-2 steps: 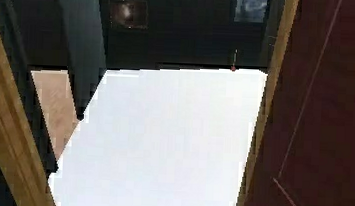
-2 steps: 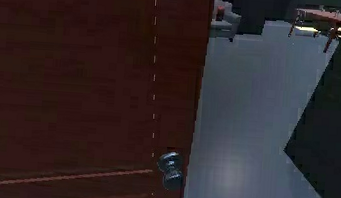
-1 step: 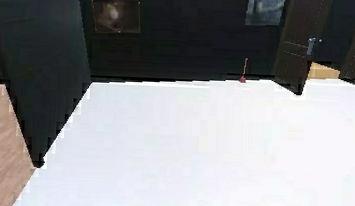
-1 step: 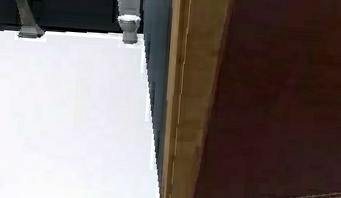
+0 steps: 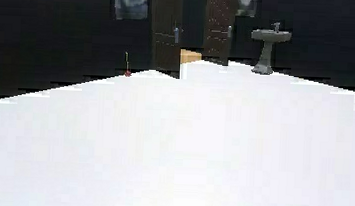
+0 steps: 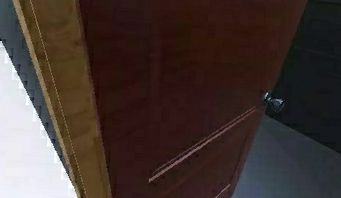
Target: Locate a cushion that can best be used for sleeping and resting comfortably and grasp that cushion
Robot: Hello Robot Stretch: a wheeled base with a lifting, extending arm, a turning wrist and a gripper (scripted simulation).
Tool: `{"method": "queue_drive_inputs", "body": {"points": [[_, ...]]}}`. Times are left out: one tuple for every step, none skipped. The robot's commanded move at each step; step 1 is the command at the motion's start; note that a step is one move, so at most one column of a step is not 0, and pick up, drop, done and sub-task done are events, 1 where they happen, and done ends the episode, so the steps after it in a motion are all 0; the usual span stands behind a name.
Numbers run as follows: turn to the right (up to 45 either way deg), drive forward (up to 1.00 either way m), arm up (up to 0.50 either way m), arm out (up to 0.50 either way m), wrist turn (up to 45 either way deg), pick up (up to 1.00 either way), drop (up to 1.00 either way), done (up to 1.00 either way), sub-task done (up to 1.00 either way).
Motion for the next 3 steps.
{"method": "queue_drive_inputs", "body": {"points": [[0.0,0.25,0.00,0.00,0.0,0.00,0.00,0.00,0.00],[9.0,0.00,0.00,0.00,0.0,0.00,0.00,0.00,0.00],[0.0,1.00,0.00,0.00,0.0,0.00,0.00,0.00,0.00]]}}
